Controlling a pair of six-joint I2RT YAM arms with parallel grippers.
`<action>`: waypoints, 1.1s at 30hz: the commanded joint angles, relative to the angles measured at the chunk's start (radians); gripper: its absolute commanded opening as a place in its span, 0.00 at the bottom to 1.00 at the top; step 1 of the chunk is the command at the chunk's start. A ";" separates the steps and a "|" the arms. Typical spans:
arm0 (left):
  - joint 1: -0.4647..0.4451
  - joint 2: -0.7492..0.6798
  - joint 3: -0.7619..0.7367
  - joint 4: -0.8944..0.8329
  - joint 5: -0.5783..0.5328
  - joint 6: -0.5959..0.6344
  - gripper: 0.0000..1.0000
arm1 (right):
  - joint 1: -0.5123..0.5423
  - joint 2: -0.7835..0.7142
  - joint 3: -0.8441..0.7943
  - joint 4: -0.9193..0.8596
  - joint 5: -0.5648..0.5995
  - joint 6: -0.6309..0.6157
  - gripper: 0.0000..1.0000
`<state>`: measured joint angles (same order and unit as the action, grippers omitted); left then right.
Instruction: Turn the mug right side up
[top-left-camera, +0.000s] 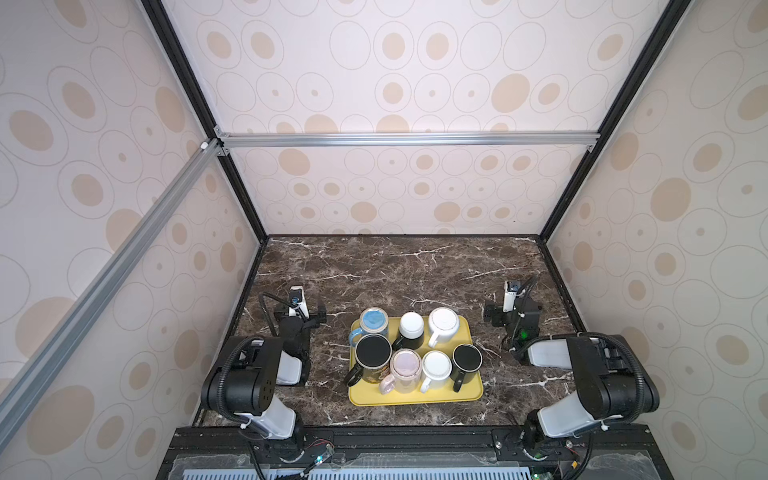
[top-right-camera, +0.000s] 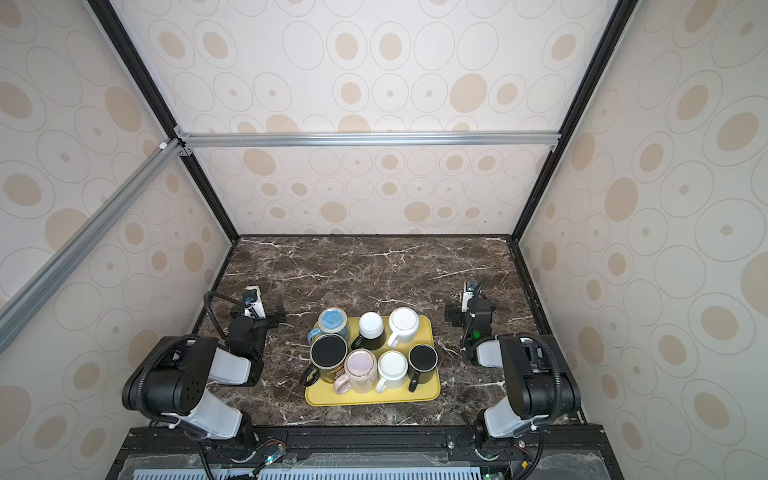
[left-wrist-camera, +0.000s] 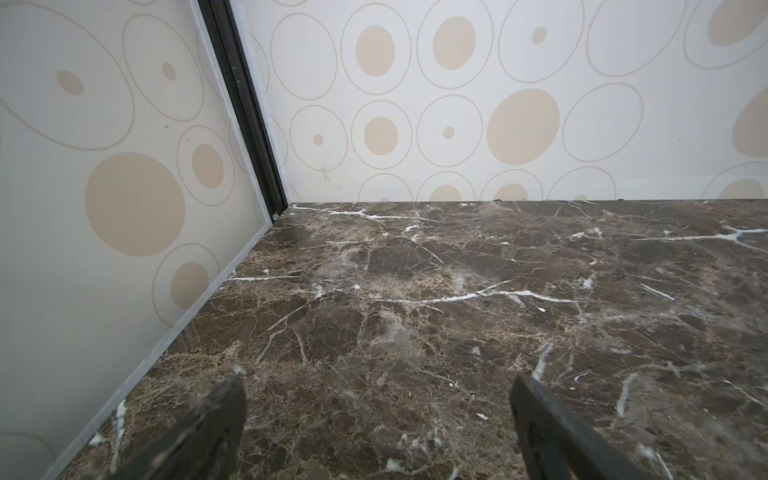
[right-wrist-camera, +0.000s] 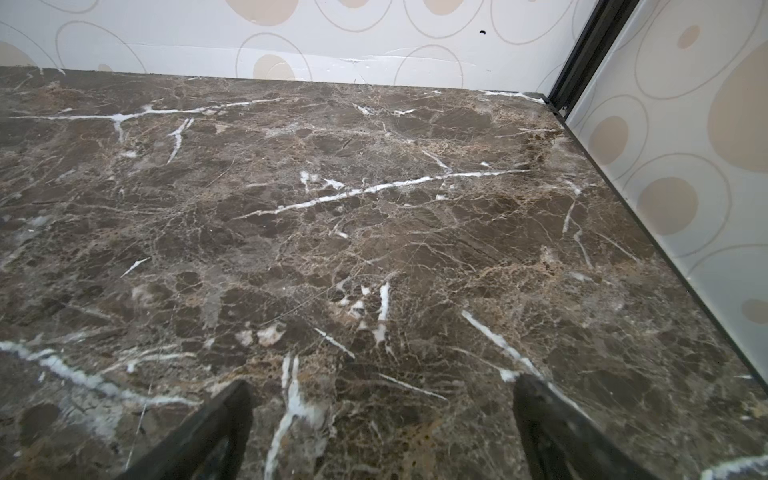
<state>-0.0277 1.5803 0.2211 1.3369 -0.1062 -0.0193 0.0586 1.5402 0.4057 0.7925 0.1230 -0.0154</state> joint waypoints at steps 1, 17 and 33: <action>0.007 -0.002 0.008 0.011 0.018 0.002 1.00 | -0.002 0.002 0.019 0.008 -0.010 0.000 1.00; 0.006 0.001 0.014 0.004 0.016 0.001 1.00 | -0.003 0.004 0.019 0.007 -0.010 0.001 1.00; 0.006 0.001 0.017 -0.003 0.013 0.001 1.00 | -0.007 0.006 0.026 -0.004 -0.020 0.003 1.00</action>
<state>-0.0277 1.5803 0.2211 1.3350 -0.0952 -0.0193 0.0566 1.5402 0.4160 0.7860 0.1116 -0.0124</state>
